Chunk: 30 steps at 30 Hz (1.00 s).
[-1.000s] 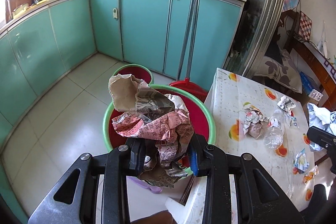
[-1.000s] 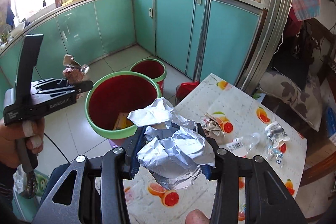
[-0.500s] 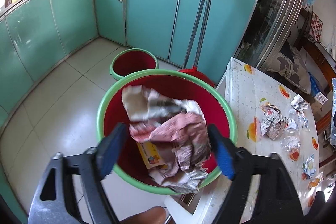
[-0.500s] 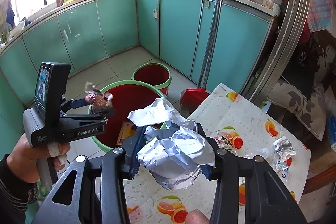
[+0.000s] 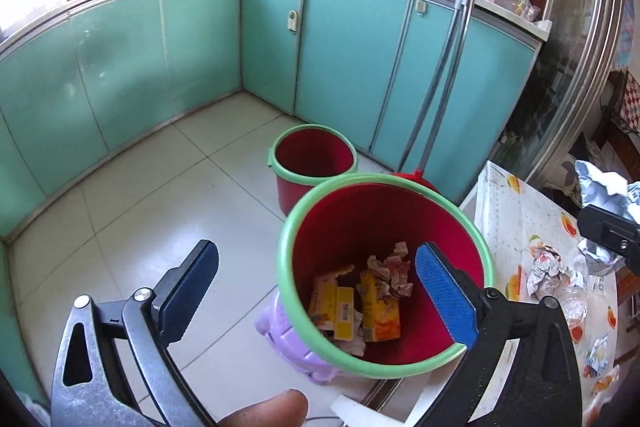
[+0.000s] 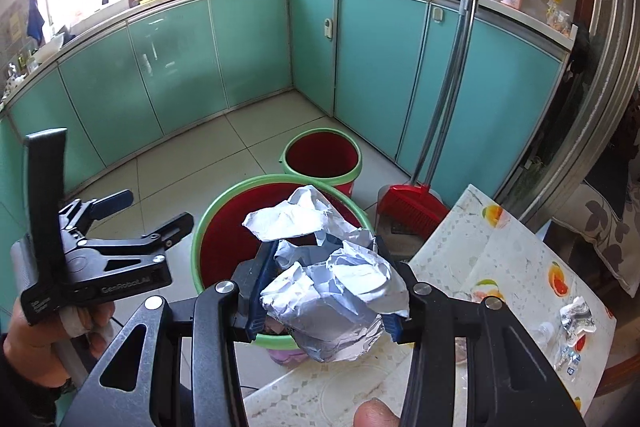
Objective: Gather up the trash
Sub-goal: 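Carry the wrapper and white paper over the red bucket and open both tools, then move both open tools back over the table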
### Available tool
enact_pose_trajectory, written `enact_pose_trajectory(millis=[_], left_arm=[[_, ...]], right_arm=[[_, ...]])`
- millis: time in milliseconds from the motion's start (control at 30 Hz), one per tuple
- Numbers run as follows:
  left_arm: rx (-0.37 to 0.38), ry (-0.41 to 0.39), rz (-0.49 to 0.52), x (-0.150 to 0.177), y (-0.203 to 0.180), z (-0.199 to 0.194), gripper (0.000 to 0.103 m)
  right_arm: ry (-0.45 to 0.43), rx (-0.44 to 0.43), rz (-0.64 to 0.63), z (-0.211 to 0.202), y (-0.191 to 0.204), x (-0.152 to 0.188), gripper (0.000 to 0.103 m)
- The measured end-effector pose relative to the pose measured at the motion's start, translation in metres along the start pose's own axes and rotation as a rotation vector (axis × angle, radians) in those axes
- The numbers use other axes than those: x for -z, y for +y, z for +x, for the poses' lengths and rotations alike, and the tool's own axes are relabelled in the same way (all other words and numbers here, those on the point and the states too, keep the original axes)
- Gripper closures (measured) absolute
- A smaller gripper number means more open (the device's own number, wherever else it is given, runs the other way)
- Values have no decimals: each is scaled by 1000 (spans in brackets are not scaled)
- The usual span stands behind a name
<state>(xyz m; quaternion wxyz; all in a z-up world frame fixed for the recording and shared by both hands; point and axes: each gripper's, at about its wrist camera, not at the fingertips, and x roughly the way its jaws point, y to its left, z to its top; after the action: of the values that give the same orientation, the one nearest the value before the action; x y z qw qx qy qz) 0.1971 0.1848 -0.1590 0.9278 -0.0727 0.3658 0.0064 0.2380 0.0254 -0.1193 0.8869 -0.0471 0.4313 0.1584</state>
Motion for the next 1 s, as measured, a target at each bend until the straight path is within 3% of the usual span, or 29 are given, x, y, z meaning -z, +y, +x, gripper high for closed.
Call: enact_pose_trajectory(millis=[400, 633, 700, 1000], left_arm=[[-95, -66, -123, 2, 54, -29, 2], [-137, -57, -137, 7, 67, -29, 1], [-140, -52, -142, 9, 69, -29, 1], [-136, -57, -138, 10, 69, -35, 1]], right_arm=[[79, -30, -24, 87, 31, -11, 56], [117, -15, -36, 114, 42, -7, 35], [122, -17, -36, 115, 43, -5, 24], [100, 4, -61, 108, 47, -3, 11]])
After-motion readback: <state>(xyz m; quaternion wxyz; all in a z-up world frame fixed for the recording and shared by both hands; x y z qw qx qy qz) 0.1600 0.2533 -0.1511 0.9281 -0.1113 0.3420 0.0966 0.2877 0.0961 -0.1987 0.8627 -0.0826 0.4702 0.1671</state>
